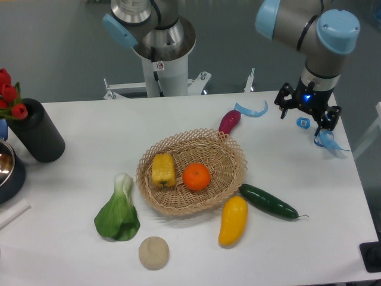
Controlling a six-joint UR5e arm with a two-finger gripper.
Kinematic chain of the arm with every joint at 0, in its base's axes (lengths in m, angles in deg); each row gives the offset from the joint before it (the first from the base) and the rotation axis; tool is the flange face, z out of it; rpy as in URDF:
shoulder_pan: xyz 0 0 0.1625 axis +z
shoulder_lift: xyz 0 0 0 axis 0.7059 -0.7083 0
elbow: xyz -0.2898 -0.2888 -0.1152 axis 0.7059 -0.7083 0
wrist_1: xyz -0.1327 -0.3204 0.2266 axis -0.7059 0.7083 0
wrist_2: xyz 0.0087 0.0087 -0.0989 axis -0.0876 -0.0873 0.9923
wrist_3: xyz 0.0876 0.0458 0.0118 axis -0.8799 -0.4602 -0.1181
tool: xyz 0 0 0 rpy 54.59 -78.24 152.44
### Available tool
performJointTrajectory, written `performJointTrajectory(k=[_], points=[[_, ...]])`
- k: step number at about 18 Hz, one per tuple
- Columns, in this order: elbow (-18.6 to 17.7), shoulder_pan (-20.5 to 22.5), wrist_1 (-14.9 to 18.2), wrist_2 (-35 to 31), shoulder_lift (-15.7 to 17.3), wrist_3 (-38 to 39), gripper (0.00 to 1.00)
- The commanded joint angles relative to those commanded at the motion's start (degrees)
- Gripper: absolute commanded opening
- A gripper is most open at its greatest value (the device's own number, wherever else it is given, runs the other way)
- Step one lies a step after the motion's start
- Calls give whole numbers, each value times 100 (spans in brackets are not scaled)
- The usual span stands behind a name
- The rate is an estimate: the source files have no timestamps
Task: Pick up the yellow pepper from the basket
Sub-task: 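Move the open gripper over the basket above the yellow pepper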
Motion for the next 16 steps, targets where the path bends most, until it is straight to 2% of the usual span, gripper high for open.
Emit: performJointTrajectory(k=[2, 4, 7, 10, 13, 16], points=[[-316, -17, -280, 290, 167, 53, 100], [-615, -17, -579, 309, 325, 79, 100], [-871, -105, -607, 317, 695, 543, 100], [-1011, -289, -607, 440, 704, 1553, 100], [-1267, -579, -1062, 432, 704, 1811, 100], [-1285, -931, -1152, 423, 739, 2344, 100]])
